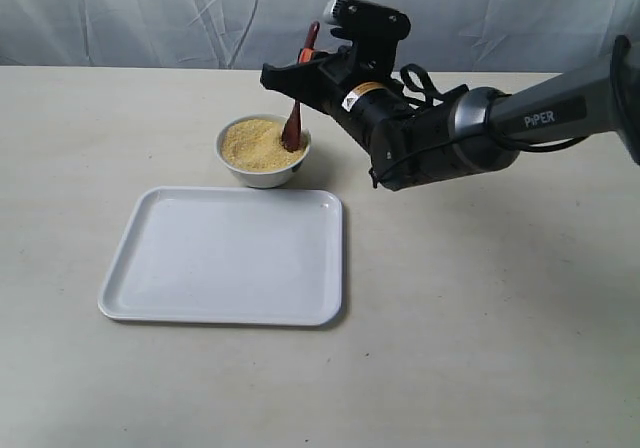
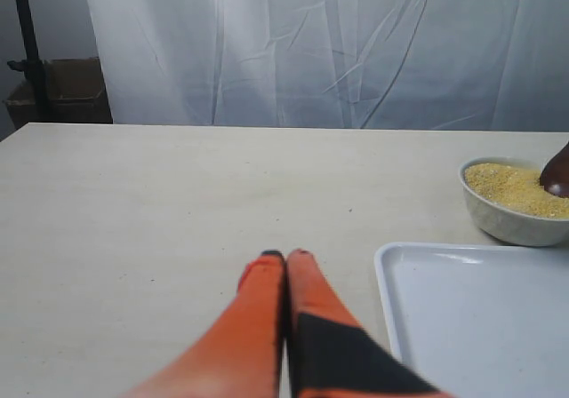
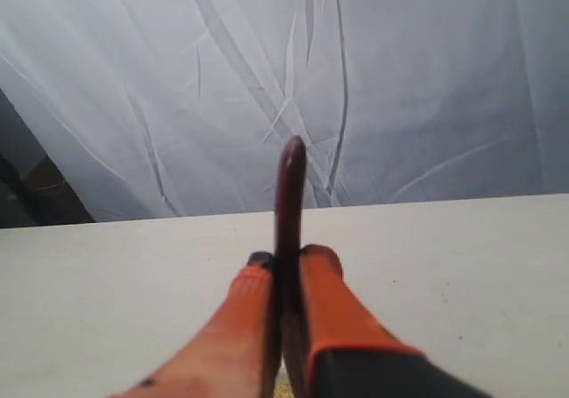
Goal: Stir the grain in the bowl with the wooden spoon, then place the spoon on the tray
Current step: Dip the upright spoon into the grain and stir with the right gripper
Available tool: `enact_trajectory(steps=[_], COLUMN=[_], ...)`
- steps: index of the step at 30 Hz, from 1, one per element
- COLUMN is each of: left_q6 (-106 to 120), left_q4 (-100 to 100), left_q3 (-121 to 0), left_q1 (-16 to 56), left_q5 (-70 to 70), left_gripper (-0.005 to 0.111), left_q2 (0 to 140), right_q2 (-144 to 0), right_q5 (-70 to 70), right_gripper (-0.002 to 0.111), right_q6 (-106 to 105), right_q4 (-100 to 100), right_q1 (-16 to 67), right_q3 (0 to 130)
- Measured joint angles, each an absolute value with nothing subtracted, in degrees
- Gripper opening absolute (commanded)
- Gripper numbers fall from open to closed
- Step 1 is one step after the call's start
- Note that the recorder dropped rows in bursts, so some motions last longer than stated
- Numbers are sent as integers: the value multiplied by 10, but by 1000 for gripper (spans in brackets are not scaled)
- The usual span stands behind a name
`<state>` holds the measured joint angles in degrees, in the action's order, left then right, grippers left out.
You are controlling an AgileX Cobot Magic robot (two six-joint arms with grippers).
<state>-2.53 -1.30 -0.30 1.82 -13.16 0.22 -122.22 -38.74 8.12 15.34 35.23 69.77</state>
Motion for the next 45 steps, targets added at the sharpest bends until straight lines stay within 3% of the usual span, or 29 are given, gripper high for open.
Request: enact_trajectory(steps=[29,45], left_q6=[-25,-25], left_q4=[-13,-13], left_q3=[-3,-3], left_q1=[18,18], left_q5=[-132,-132], left_gripper=[0,0], left_q2=[2,2], right_q2=[-1225,-1239], right_q5=[-391,-395], right_gripper=[-1,-1], right_q6=[6,78], right_q4=[192,155], right_q1=[375,375], right_q3=[722,722])
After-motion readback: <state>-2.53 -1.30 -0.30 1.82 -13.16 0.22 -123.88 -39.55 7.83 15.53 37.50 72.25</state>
